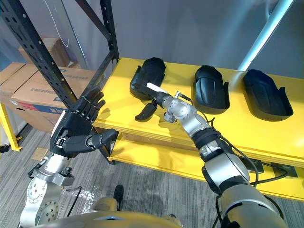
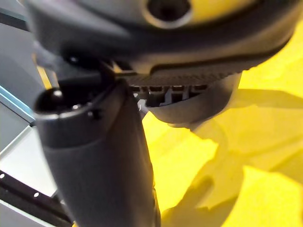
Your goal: Walk over and take three plastic housings, then place them on the shelf
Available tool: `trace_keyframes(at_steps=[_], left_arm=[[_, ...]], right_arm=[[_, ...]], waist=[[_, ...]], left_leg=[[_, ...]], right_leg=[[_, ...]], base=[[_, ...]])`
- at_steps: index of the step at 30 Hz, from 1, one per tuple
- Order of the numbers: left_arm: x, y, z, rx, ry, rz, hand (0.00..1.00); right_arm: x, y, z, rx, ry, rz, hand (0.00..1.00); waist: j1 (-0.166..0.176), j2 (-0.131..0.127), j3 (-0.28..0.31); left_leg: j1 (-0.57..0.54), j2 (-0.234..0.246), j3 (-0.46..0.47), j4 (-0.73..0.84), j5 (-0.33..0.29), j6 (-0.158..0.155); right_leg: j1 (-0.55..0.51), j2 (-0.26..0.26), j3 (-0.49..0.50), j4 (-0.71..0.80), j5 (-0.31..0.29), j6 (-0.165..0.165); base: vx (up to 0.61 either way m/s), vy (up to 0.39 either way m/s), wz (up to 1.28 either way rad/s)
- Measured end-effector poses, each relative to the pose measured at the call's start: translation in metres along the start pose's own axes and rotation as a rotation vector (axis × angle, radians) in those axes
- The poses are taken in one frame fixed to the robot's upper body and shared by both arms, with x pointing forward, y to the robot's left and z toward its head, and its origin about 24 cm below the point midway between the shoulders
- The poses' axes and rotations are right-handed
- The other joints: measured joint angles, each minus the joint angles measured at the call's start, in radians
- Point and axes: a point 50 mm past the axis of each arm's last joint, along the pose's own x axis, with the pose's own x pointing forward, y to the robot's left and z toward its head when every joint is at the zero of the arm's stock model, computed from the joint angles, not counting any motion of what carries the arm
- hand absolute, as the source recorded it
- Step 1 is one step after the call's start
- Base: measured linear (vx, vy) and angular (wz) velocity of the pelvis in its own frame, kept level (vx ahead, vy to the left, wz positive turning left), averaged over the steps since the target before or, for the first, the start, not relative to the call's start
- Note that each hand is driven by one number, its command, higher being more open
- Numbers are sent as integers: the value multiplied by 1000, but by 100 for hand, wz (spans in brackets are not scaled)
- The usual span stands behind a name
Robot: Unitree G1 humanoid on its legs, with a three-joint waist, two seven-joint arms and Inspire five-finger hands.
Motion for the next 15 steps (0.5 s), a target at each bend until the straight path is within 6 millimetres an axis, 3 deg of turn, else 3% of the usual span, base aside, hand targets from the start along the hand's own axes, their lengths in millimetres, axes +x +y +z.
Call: trace_keyframes(at_steps=[15], left_arm=[[0, 0, -2, -5, 16, 2, 100]], right_arm=[[2, -3, 3, -48, 9, 67, 100]], waist=[[0, -2, 0]], left_leg=[[2, 0, 1, 0, 1, -1]], right_leg=[[2, 0, 0, -1, 2, 2]], base=[[0, 0, 0]])
